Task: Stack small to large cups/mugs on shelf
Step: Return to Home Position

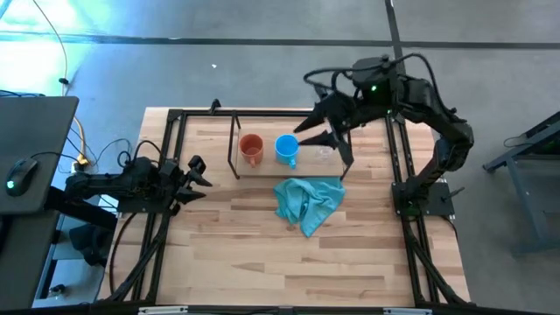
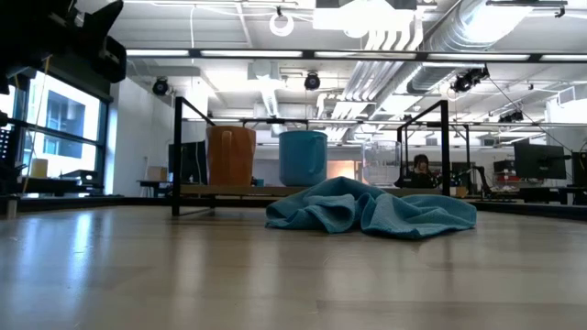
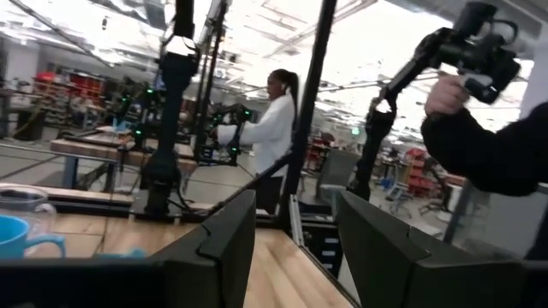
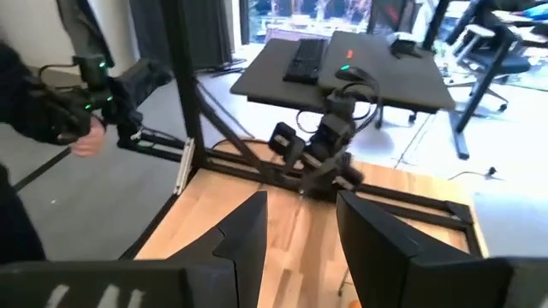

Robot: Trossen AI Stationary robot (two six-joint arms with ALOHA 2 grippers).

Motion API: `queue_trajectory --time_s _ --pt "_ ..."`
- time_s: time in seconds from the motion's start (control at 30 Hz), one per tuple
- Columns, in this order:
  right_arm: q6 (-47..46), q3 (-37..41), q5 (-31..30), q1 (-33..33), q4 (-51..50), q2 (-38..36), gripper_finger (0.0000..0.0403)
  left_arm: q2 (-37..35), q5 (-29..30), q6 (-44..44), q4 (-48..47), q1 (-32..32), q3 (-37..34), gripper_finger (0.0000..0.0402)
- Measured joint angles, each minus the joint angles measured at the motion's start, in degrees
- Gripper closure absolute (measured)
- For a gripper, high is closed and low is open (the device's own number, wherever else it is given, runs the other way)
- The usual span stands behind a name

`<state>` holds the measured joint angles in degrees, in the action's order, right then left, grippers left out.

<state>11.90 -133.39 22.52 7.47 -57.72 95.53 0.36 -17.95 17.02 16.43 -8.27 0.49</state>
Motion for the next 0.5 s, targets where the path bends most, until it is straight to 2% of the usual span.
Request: queue_trajectory --time_s 0.1,0.23,0.33,0.5 --pt "-1.53 4.69 -2.41 -0.22 0.11 -1.24 0.0268 0.0 1.04 0.84 0.04 0.0 0.0 0.0247" --pt "-6.0 16.67 -7.62 -0.02 1.8 -7.53 0.0268 0.0 0.93 2.84 0.06 0.0 0.0 0.0247" --pt "-8.28 28.41 -8.5 -0.14 11.09 -15.6 0.0268 0.0 0.76 4.15 0.07 0.02 0.0 0.0247" --pt "-10.94 48.34 -9.21 -0.11 31.97 -30.44 0.0268 0.0 1.73 5.6 0.34 0.02 0.0 0.0247"
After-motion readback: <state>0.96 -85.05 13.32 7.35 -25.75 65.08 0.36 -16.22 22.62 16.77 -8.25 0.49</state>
